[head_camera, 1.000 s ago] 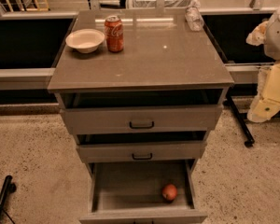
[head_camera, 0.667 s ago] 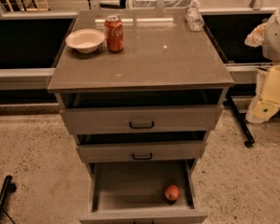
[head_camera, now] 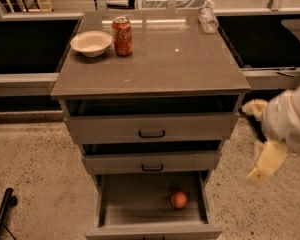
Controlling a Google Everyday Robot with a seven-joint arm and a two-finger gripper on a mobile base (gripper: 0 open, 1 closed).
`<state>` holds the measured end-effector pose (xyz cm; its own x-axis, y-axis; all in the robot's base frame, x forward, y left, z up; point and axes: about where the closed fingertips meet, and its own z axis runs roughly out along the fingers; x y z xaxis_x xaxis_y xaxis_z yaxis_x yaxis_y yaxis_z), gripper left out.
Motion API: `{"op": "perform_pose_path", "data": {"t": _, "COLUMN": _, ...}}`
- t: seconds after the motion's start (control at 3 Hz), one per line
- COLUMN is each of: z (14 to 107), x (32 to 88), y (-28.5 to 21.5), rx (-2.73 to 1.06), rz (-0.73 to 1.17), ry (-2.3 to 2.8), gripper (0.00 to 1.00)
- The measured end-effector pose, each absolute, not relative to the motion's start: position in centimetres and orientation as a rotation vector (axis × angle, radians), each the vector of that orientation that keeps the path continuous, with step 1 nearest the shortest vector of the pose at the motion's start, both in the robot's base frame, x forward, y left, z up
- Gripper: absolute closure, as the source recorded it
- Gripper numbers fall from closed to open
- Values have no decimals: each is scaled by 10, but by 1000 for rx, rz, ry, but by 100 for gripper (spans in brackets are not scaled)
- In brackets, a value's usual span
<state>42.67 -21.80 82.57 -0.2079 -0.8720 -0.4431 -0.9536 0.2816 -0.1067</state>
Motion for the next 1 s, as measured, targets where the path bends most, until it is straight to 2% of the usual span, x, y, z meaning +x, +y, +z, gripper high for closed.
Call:
{"op": "perform_pose_path", "data": {"t": 0.33, "z": 793, "x": 410, "y": -228, "rx": -1573, "rz": 337, "ry": 2124, "gripper": 0}}
{"op": "perform_pose_path", "data": {"t": 0.67, "z": 783, "x": 413, "y": -217, "rx": -1646, "rz": 413, "ry": 2085, "gripper": 0}}
{"op": "perform_pose_path", "data": {"t": 1.0, "z": 714, "x": 401, "y": -192, "rx": -1617, "rz": 630, "ry": 1999, "gripper": 0}}
